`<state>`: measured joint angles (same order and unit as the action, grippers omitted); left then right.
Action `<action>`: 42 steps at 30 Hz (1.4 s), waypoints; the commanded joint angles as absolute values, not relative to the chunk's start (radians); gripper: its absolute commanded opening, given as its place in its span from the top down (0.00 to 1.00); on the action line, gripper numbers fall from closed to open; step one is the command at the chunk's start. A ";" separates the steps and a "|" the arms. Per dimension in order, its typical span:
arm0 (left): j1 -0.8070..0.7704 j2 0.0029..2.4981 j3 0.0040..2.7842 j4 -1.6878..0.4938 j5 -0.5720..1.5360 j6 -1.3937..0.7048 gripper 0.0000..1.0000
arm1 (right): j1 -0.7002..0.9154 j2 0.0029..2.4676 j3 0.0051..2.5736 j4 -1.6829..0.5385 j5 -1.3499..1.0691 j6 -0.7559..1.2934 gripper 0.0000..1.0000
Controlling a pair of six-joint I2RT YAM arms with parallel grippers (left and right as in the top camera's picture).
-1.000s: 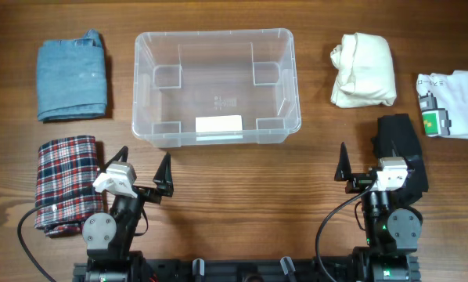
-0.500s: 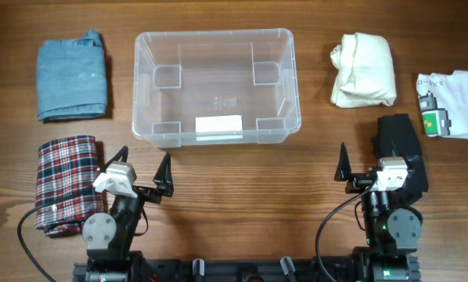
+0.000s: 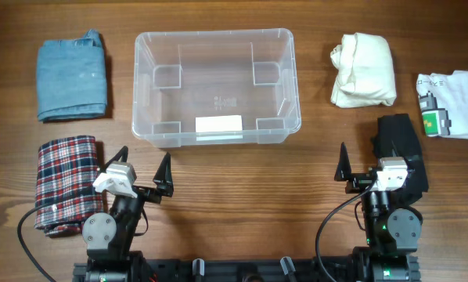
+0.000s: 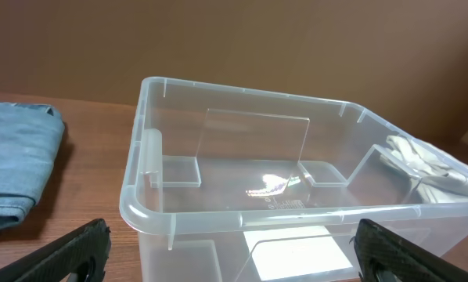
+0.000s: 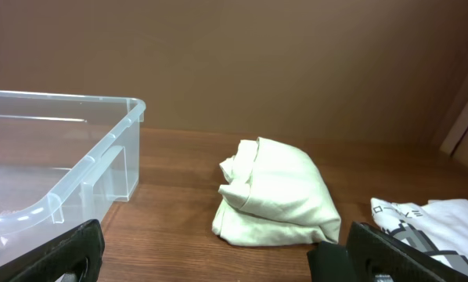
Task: Pack container
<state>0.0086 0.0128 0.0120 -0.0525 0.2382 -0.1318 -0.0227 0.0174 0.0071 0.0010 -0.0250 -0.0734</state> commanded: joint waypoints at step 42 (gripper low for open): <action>0.016 0.007 0.006 -0.053 0.254 -0.112 0.00 | -0.028 0.213 0.306 0.296 -0.128 -0.238 0.00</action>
